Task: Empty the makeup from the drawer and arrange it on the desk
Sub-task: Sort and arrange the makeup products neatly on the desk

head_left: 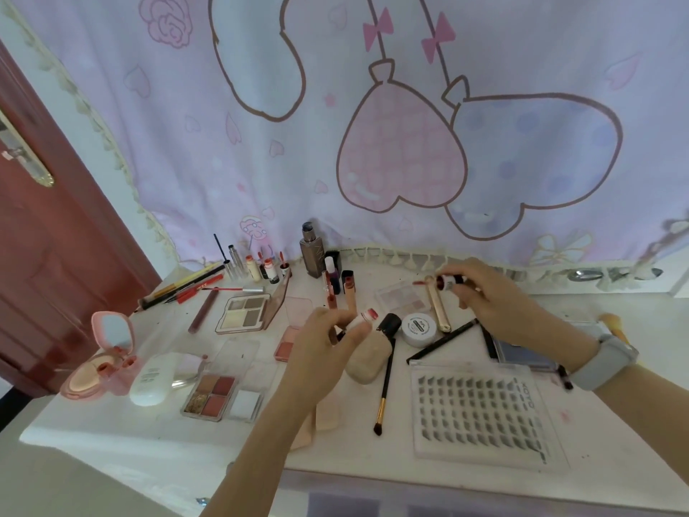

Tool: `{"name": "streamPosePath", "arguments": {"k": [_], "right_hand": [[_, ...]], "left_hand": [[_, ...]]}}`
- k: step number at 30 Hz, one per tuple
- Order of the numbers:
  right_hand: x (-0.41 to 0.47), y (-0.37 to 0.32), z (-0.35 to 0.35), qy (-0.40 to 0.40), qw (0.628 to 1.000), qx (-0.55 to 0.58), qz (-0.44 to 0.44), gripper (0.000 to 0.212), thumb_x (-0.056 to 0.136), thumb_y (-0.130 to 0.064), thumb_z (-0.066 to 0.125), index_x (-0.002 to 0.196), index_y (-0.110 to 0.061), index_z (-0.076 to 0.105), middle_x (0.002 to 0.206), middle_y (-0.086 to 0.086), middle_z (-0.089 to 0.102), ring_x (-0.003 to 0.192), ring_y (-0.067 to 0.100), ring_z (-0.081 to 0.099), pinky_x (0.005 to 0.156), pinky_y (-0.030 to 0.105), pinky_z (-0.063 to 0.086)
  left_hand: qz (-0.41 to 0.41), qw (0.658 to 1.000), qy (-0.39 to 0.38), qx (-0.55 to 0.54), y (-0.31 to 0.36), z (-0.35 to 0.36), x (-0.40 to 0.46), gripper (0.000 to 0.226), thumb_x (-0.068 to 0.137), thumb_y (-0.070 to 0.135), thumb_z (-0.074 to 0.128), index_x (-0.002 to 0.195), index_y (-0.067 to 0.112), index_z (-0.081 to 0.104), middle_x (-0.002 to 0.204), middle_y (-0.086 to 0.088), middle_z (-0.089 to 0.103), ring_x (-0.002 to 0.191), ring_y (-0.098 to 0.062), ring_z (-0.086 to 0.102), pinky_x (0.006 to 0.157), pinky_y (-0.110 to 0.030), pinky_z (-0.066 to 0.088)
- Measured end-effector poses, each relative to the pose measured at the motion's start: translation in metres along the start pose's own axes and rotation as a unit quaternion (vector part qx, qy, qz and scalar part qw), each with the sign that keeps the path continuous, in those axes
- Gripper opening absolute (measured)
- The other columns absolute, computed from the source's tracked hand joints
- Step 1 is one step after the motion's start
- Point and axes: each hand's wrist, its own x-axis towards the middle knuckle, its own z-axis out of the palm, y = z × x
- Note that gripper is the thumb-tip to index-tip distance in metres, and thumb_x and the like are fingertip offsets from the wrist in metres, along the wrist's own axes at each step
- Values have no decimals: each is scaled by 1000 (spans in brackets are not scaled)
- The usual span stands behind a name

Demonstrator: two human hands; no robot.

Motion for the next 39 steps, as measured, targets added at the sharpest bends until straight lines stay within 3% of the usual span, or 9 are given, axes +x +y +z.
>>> {"name": "streamPosePath", "arguments": {"k": [4, 7, 9, 12, 15, 18, 21, 31, 39], "right_hand": [[13, 12, 5, 52, 989, 116, 75, 17, 96, -9, 42, 106, -18, 52, 79, -4, 60, 52, -4, 53, 53, 8, 38], [25, 15, 11, 64, 982, 154, 87, 12, 95, -11, 45, 104, -18, 51, 89, -3, 65, 59, 4, 57, 51, 7, 40], [35, 18, 12, 76, 980, 158, 96, 11, 94, -13, 47, 104, -17, 50, 94, -1, 65, 67, 9, 60, 51, 6, 40], [51, 28, 17, 79, 984, 130, 98, 12, 93, -17, 51, 104, -20, 50, 101, 0, 61, 77, 10, 60, 57, 9, 41], [65, 38, 24, 89, 991, 59, 81, 14, 90, -19, 56, 104, -18, 56, 98, -2, 54, 77, 6, 50, 70, 18, 38], [80, 46, 35, 87, 993, 29, 72, 9, 89, -20, 58, 97, -17, 57, 84, -7, 50, 73, 4, 46, 64, 12, 34], [94, 54, 46, 73, 993, 7, 89, 11, 88, -24, 57, 97, -19, 58, 84, -10, 53, 78, 9, 50, 66, 20, 36], [116, 63, 68, 39, 983, -168, 61, 22, 89, -28, 53, 92, -11, 67, 89, 6, 68, 85, 25, 61, 72, 34, 47], [115, 65, 71, 25, 985, -154, 75, 24, 89, -29, 52, 93, -9, 66, 90, 9, 68, 85, 26, 60, 73, 36, 49]], "left_hand": [[-91, 969, 38, -228, 18, 15, 18, 7, 87, 27, 62, 86, 21, 65, 73, 6, 62, 59, 0, 57, 63, -14, 50], [-107, 950, 69, -286, 29, 35, 41, 13, 86, 17, 64, 95, 8, 64, 81, 0, 66, 69, -6, 67, 70, -21, 56], [-113, 942, 97, -302, 33, 48, 59, 12, 88, 15, 61, 98, 9, 62, 84, 1, 65, 76, -10, 66, 72, -22, 56], [-126, 954, 137, -235, 33, 68, 85, 19, 90, 23, 58, 106, 15, 62, 87, 8, 64, 85, -7, 61, 75, -20, 50], [-135, 961, 173, -168, 29, 85, 104, 11, 92, 24, 54, 99, 20, 62, 85, 9, 63, 81, -4, 55, 60, -6, 35], [-148, 961, 194, -132, 24, 97, 122, 12, 93, 21, 51, 96, 16, 61, 83, 8, 57, 84, -11, 53, 64, -18, 35], [-151, 962, 201, -110, 13, 105, 136, 18, 94, 19, 49, 101, 12, 63, 90, 3, 60, 84, -12, 53, 70, -21, 34], [-193, 969, 152, -8, -13, 117, 156, 22, 95, 18, 45, 105, 9, 62, 101, -7, 65, 93, -22, 59, 70, -26, 38], [-205, 971, 113, 43, -8, 110, 155, 24, 96, 23, 42, 107, 8, 57, 109, -10, 63, 101, -26, 56, 69, -26, 34]]}}
